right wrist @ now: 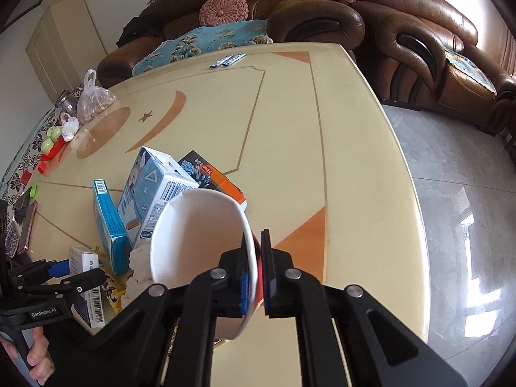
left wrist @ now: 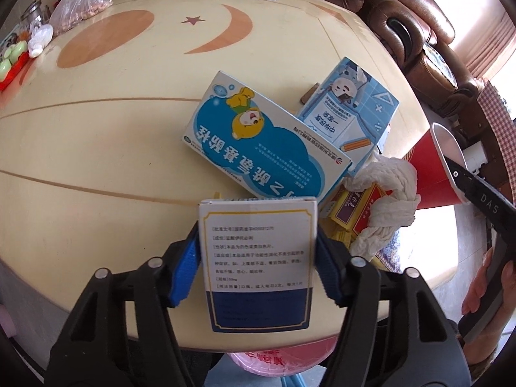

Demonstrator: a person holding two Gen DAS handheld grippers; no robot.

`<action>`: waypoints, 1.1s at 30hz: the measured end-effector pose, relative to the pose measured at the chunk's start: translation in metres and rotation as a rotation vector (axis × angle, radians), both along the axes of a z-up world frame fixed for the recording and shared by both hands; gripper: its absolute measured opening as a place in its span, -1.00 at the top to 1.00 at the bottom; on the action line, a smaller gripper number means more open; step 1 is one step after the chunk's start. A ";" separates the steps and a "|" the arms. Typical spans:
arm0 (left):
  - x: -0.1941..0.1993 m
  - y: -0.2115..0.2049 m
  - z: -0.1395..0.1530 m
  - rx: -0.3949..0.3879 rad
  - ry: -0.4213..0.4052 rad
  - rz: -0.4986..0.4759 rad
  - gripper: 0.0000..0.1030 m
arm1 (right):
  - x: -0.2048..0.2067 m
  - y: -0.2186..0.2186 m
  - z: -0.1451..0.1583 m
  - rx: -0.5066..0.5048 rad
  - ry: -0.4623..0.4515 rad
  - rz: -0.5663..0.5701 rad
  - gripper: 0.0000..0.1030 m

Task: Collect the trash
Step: 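Close the right tool on the cup rim while the left tool grips the white box, then lift and carry the cup with the right tool while the left tool carries the box to the bin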

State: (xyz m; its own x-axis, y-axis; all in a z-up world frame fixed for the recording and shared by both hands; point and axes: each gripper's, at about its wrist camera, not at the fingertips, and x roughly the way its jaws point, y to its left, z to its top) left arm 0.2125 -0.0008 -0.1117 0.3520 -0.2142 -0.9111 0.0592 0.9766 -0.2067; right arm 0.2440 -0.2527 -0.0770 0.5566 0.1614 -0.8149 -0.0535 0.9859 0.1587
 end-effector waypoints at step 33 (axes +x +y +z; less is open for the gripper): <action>-0.018 0.016 0.050 -0.018 -0.107 0.030 -0.17 | -0.031 0.009 0.061 -0.043 -0.146 0.010 0.92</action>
State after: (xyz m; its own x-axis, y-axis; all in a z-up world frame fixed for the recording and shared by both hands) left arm 0.1945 0.0148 -0.0618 0.4532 -0.2185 -0.8642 0.0529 0.9744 -0.2186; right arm 0.2130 -0.2442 -0.0163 0.6684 0.1340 -0.7316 -0.0824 0.9909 0.1062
